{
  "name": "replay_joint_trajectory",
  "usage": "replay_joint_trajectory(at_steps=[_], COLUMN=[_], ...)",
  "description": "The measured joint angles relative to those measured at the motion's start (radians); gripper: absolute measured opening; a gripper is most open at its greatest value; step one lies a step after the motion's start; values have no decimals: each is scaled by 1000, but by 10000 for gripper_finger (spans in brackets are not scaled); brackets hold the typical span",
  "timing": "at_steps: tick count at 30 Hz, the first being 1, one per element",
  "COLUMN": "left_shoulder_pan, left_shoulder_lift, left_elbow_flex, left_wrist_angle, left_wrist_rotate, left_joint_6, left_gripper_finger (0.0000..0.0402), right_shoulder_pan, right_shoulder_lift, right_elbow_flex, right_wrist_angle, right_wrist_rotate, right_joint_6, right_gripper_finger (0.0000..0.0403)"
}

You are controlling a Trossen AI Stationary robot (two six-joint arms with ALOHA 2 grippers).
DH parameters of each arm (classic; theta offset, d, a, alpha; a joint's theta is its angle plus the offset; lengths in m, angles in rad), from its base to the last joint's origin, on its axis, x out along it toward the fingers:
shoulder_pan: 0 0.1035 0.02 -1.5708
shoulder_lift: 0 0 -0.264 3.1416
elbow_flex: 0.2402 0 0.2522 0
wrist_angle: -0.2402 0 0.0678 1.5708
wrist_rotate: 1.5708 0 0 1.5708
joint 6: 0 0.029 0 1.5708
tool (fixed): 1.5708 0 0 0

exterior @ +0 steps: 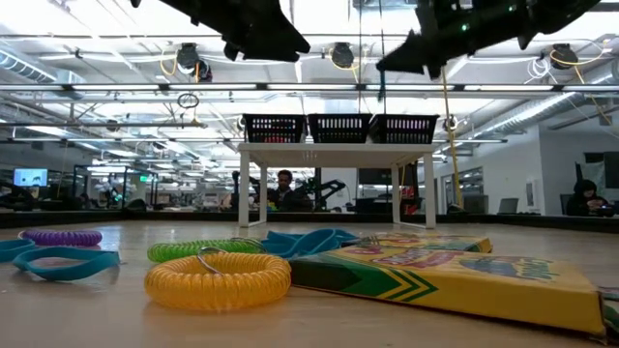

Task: Pick & Place Office Desk Supplies
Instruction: Put the blue rubber band into the right black bin on the shelf

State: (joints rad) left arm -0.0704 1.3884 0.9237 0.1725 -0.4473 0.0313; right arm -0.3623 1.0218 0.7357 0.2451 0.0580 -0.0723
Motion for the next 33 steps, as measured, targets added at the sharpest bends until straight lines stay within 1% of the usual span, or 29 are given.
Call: replay_joint_trajectory(at_steps=[4, 7, 11, 16, 19, 22, 28, 31, 33], left_shoulder_pan=[0, 0, 0, 6, 7, 6, 6, 6, 6], left_shoulder_lift=[0, 0, 0, 0, 0, 1, 1, 1, 1], left_elbow_flex=[0, 0, 0, 0, 0, 0, 0, 0, 0], left_wrist_angle=[-11, -15, -14, -14, -14, -14, -14, -14, -14], left_wrist_rotate=[-1, -2, -3, -3, -3, -3, -4, -4, -5], left_joint_6=[-15, -15, -15, -24, -34, -35, -42, -41, -41], left_gripper_finger=[218, 215, 212, 214, 214, 214, 214, 214, 214], right_shoulder_pan=[-87, -131, -157, -157, -157, -157, -175, -176, -179], right_shoulder_lift=[1, 1, 1, 2, 1, 1, 1, 1, 1], right_elbow_flex=[0, 0, -3, -11, -11, -11, -11, -11, -11], right_wrist_angle=[-53, -87, -100, -100, -97, -97, -108, -108, -110], right_wrist_rotate=[35, 46, 46, 46, 46, 46, 44, 40, 0], right_joint_6=[9, 28, 30, 33, 26, 29, 132, 139, 142], right_gripper_finger=[0, 0, 3, 15, 33, 63, 123, 141, 149])
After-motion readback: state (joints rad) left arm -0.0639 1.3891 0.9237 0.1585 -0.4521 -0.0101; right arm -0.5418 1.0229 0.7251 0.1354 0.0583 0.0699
